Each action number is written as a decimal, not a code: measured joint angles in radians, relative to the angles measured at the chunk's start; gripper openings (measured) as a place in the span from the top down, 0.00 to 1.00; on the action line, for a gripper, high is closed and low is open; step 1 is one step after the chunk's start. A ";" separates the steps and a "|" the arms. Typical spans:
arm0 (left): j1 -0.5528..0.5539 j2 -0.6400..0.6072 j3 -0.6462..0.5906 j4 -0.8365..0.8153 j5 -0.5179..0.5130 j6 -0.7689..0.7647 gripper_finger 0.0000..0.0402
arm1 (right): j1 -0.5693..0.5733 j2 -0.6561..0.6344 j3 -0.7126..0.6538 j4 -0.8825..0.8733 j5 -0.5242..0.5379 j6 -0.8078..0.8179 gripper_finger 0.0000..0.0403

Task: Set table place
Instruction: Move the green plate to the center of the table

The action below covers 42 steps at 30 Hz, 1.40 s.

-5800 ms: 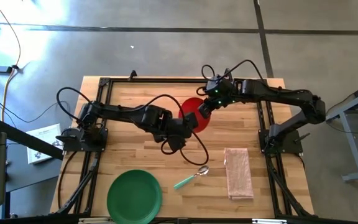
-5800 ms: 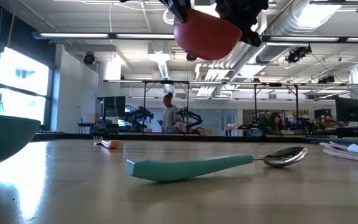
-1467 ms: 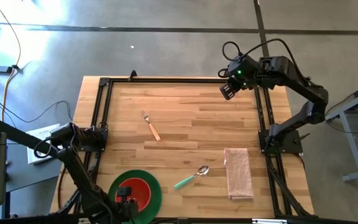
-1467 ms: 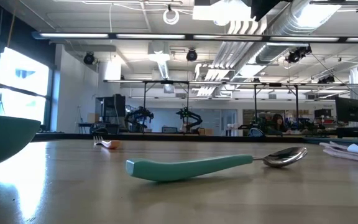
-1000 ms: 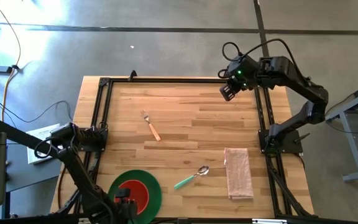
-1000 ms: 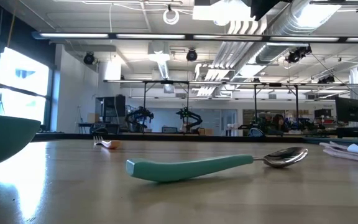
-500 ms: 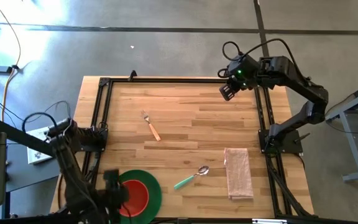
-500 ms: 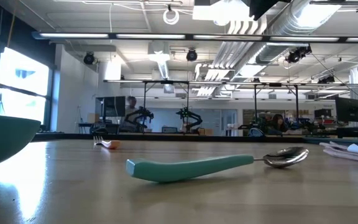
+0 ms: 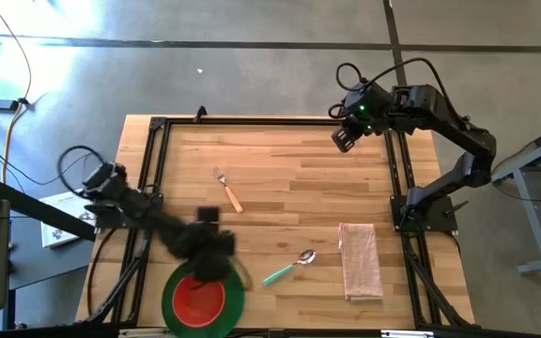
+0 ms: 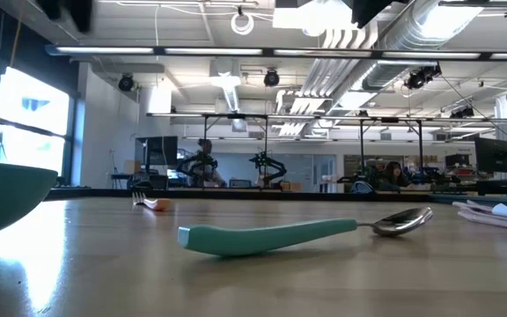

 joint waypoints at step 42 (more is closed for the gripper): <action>0.244 0.052 -0.319 0.475 0.616 1.281 0.61 | 0.000 0.000 0.000 0.023 0.000 0.074 0.76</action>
